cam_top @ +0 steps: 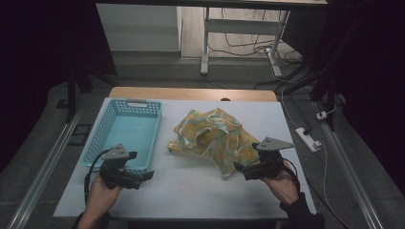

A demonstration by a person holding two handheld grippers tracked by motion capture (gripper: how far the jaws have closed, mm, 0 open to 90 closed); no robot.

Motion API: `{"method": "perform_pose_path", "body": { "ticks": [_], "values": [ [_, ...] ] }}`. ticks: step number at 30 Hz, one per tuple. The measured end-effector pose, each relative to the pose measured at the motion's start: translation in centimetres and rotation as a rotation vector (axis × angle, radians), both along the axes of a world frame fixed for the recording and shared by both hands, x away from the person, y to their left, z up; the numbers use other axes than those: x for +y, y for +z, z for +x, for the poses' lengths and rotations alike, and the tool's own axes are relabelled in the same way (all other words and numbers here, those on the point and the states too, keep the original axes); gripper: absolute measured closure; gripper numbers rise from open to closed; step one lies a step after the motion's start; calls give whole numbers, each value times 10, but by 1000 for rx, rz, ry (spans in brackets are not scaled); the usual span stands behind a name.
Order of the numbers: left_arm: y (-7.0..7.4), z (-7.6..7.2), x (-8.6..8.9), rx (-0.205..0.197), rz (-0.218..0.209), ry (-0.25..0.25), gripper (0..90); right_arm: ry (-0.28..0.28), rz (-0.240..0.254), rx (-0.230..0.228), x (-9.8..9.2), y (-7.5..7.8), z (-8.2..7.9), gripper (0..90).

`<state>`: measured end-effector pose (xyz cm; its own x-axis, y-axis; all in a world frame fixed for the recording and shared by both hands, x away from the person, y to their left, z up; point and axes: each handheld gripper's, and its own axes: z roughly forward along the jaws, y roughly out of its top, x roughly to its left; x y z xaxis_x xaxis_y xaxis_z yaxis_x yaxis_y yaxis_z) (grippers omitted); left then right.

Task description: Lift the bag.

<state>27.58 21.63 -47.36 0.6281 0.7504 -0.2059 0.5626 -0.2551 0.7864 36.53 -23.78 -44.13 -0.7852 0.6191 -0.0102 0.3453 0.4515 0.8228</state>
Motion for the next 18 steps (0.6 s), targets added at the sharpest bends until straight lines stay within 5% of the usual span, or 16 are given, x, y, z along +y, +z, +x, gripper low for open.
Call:
{"method": "perform_pose_path", "body": {
  "ticks": [10,18],
  "values": [
    [-7,-28,23,-7,-23,68,0,-62,24,-9,-19,-12,-16,1],
    [-16,-44,36,-9,18,122,0,-113,27,-5,-37,-21,-31,1]
  ]
}}
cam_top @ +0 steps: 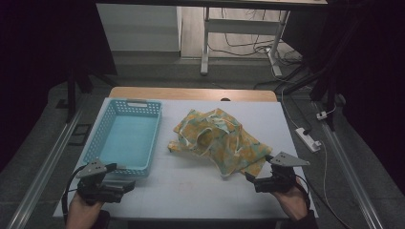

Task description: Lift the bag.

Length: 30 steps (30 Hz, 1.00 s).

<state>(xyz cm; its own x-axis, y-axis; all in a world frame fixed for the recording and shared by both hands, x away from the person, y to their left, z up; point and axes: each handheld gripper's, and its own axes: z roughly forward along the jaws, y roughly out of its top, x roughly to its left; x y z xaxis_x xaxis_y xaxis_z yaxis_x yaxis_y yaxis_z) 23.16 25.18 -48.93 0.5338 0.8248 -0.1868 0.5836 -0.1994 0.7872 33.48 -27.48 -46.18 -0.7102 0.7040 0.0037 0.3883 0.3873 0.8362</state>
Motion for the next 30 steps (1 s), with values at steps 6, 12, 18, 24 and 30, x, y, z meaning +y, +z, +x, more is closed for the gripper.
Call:
{"method": "perform_pose_path", "body": {
  "ticks": [6,12,18,24,30],
  "values": [
    [-9,-7,9,12,29,43,0,-41,-3,23,-16,-10,-8,1],
    [-19,-10,18,50,36,64,0,-83,-31,63,-28,-21,-15,0],
    [-28,-11,21,93,57,72,0,-121,-43,98,-39,-30,-24,0],
    [-31,-13,22,125,89,82,0,-135,-71,140,-46,-38,-31,0],
    [-32,-13,25,158,82,81,0,-136,-87,153,-45,-38,-34,0]
  ]
}}
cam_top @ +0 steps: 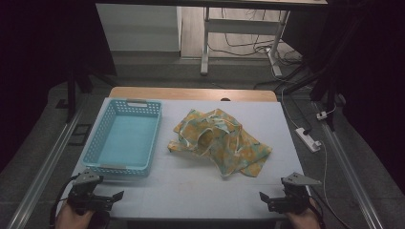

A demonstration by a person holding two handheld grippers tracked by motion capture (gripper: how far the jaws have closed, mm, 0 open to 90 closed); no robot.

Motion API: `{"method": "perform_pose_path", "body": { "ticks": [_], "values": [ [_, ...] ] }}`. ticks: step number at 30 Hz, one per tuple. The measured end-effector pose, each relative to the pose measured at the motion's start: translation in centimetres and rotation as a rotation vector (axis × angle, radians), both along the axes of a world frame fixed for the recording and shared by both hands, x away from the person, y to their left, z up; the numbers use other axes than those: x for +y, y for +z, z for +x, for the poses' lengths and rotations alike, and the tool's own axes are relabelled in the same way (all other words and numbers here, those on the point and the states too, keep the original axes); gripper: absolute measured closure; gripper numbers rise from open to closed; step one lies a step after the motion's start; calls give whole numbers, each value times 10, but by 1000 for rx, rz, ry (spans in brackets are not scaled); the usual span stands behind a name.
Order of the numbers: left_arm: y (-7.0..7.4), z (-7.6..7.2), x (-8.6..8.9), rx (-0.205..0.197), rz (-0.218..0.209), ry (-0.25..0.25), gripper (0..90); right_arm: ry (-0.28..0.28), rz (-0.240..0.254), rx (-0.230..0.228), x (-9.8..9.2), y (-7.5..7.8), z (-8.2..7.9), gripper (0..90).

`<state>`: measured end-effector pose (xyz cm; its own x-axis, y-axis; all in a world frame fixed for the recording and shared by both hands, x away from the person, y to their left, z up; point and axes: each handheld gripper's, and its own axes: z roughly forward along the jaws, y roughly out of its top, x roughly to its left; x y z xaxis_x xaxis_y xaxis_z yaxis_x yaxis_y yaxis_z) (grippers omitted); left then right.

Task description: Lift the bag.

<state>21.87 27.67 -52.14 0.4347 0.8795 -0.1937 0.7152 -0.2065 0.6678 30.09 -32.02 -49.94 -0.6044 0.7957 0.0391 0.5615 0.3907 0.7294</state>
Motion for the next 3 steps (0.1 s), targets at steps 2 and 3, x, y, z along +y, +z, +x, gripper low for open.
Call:
{"method": "perform_pose_path", "body": {
  "ticks": [2,3],
  "values": [
    [0,1,0,3,-6,-1,0,1,-6,10,0,0,1,0],
    [0,1,0,2,-6,-3,0,0,-8,12,0,-1,1,0]
  ]
}}
